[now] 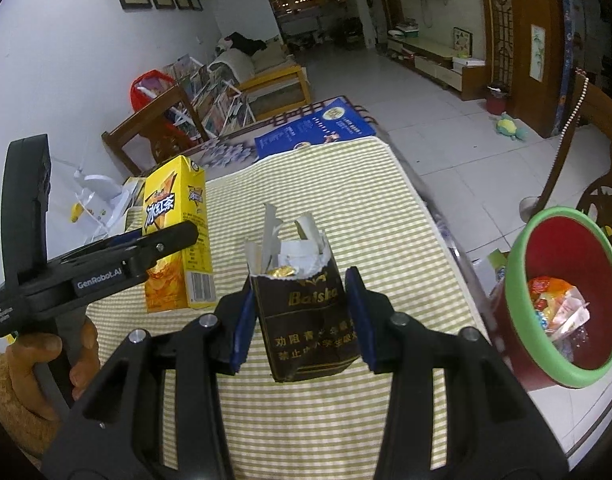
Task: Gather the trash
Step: 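Carry the iced-tea carton in the left tool and the cigarette pack in the right tool to the bin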
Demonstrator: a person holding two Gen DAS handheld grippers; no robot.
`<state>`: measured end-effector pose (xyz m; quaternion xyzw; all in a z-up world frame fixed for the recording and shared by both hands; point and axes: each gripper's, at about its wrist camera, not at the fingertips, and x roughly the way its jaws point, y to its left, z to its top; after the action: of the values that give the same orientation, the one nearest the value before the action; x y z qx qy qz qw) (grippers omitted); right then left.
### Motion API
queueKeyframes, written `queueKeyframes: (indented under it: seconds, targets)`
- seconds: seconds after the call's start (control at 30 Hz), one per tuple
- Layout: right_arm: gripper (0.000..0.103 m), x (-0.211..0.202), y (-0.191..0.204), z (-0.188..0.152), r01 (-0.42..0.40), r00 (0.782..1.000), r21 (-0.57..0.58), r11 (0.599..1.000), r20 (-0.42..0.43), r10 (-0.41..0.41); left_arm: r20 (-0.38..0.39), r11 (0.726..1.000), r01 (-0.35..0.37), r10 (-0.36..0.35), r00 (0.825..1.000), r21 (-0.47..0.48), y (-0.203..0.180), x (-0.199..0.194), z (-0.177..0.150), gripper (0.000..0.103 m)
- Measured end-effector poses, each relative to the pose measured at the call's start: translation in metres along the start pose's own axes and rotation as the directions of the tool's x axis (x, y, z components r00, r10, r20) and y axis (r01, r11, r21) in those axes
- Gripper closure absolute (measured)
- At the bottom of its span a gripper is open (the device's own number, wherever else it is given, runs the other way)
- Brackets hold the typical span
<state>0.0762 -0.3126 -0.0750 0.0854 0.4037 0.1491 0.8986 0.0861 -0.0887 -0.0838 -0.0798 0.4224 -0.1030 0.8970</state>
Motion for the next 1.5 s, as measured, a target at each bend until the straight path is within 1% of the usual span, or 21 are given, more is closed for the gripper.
queueKeyframes:
  seconds: [0.27,0.7,1.07,1.3,1.5]
  targets:
    - [0.062,-0.015,-0.035,-0.005,0.026,1.0,0.042,0.999,0.011,-0.027,-0.01,0.999,0.014,-0.014,1.0,0.035,-0.036,0.004,-0.004,0.039]
    - [0.062,-0.045,-0.113,-0.012,0.079,0.996,0.121,0.99,0.03,-0.083,-0.035,0.991,0.058,-0.054,0.998,0.117,-0.117,0.024,-0.004,0.039]
    - [0.062,-0.063,-0.174,-0.007,0.097,0.994,0.144,0.985,0.043,-0.104,-0.034,0.988,0.074,-0.07,0.997,0.134,-0.178,0.043,-0.001,0.039]
    - [0.062,-0.072,-0.217,-0.008,0.121,0.99,0.194,0.973,0.044,-0.132,-0.069,0.981,0.116,-0.106,0.992,0.156,-0.22,0.061,-0.003,0.039]
    - [0.061,-0.075,-0.256,-0.01,0.135,0.988,0.273,0.952,0.032,-0.149,-0.099,0.968,0.16,-0.143,0.985,0.195,-0.252,0.076,-0.004,0.039]
